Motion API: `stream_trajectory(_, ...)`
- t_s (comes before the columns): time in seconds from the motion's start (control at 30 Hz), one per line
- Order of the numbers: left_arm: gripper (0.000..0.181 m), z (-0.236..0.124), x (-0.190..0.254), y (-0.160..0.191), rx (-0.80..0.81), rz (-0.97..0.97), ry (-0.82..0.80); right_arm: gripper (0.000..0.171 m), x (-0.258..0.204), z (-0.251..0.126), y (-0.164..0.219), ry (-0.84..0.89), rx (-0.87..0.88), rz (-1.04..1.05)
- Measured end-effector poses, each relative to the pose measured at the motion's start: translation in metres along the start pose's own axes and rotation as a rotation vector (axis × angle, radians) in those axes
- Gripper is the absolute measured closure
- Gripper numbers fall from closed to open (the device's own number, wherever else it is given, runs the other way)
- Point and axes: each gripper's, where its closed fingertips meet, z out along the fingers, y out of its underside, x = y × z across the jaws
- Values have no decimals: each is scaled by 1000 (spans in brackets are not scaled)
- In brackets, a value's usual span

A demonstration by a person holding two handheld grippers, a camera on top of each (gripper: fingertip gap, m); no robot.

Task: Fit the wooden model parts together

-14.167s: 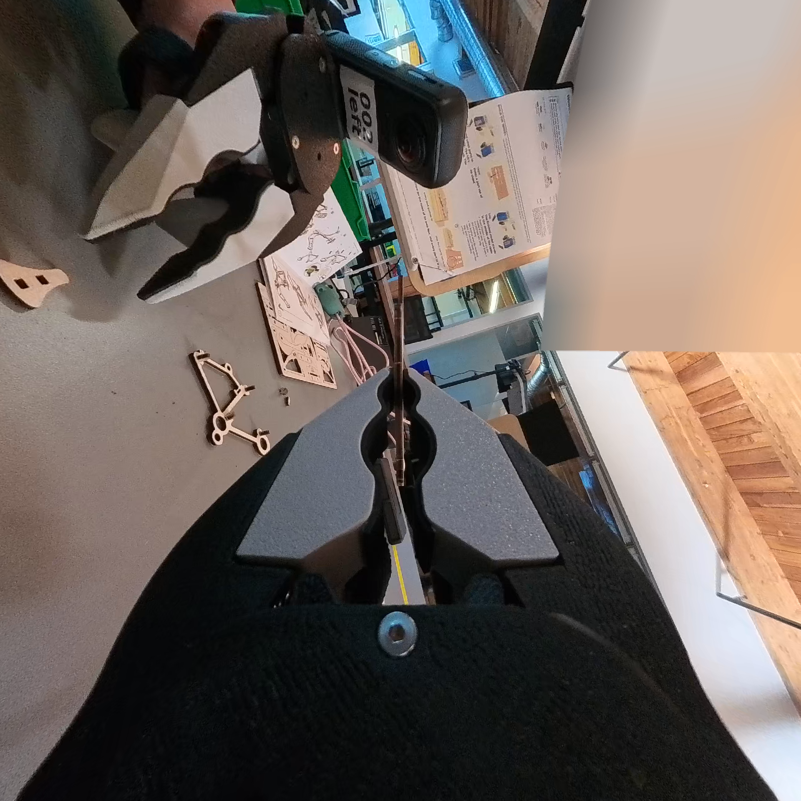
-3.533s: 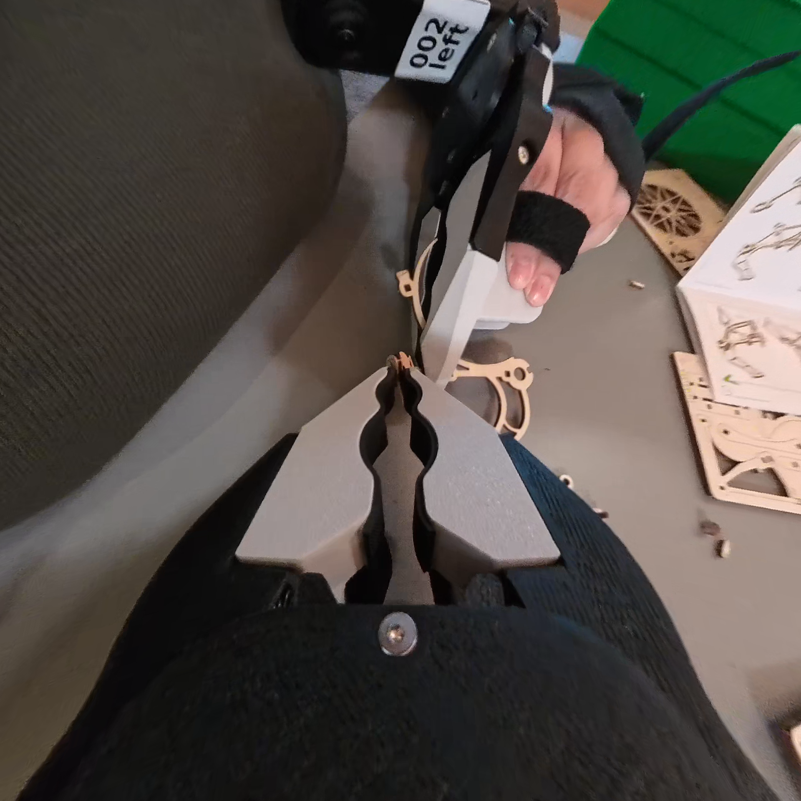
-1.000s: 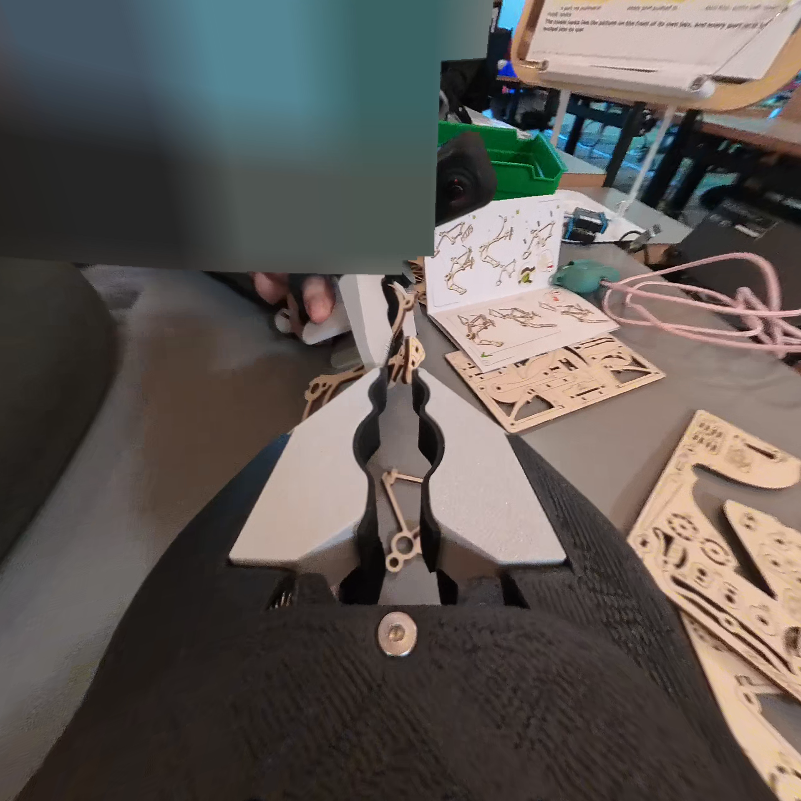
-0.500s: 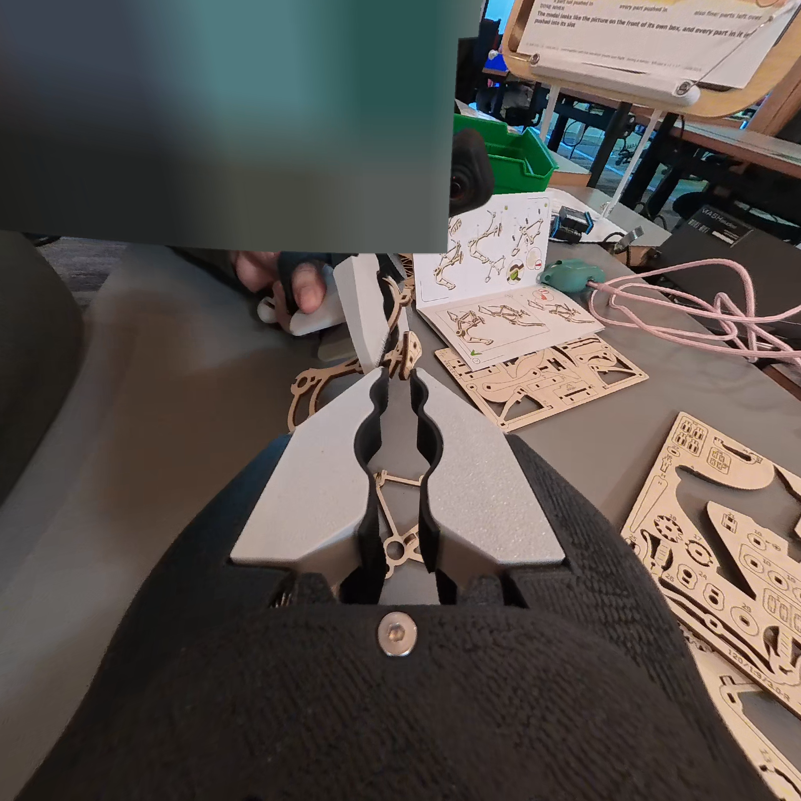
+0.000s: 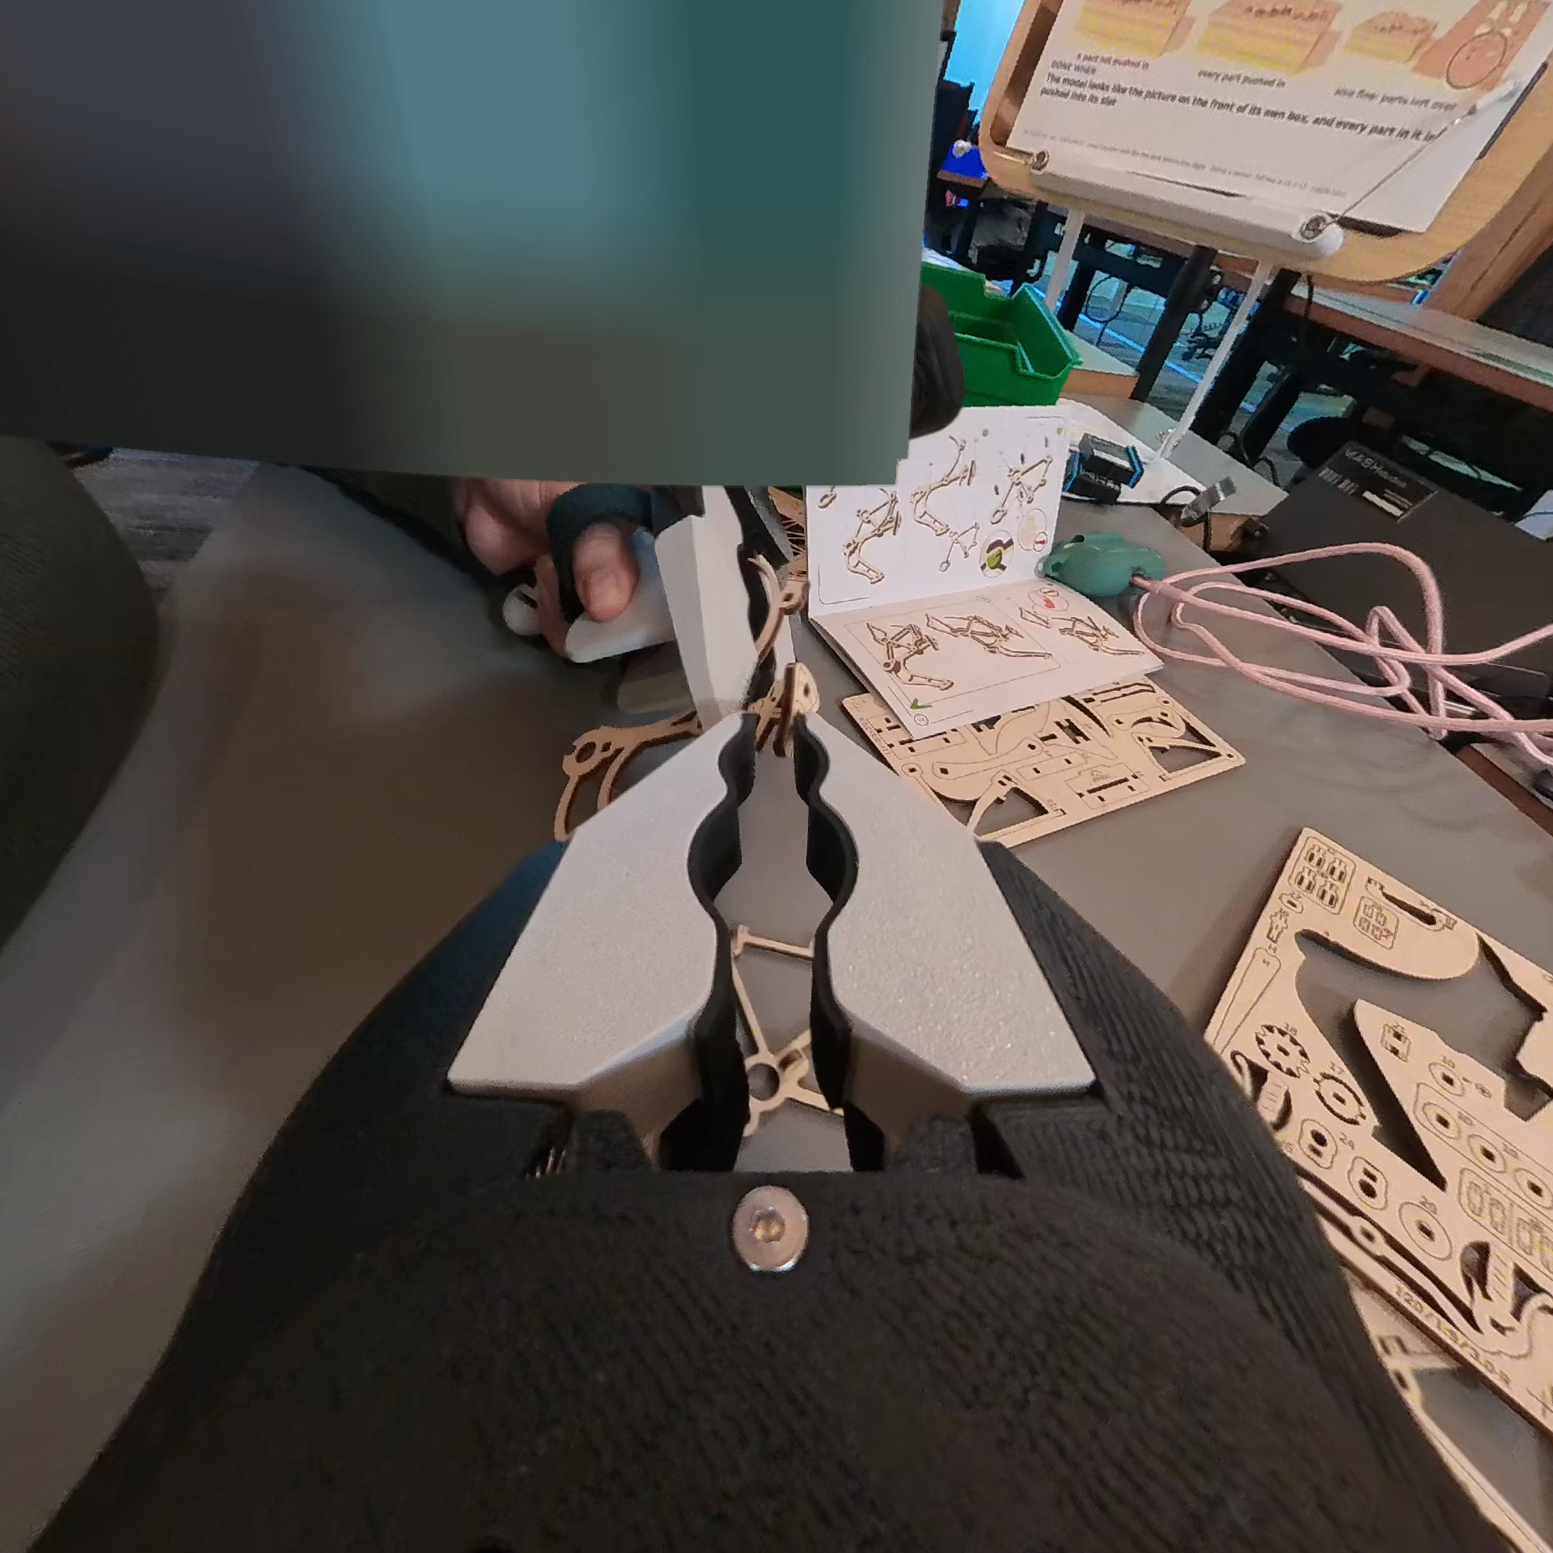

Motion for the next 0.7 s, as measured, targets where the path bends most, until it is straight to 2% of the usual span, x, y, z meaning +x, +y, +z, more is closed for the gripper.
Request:
stream_trajectory(0.43,181,0,-1,0,0,-5,0,169,-2,1,2,-15,0,39)
stream_trajectory(0.7,181,2,3,7,-46,1,21,170,-8,-2,2,-126,12,166)
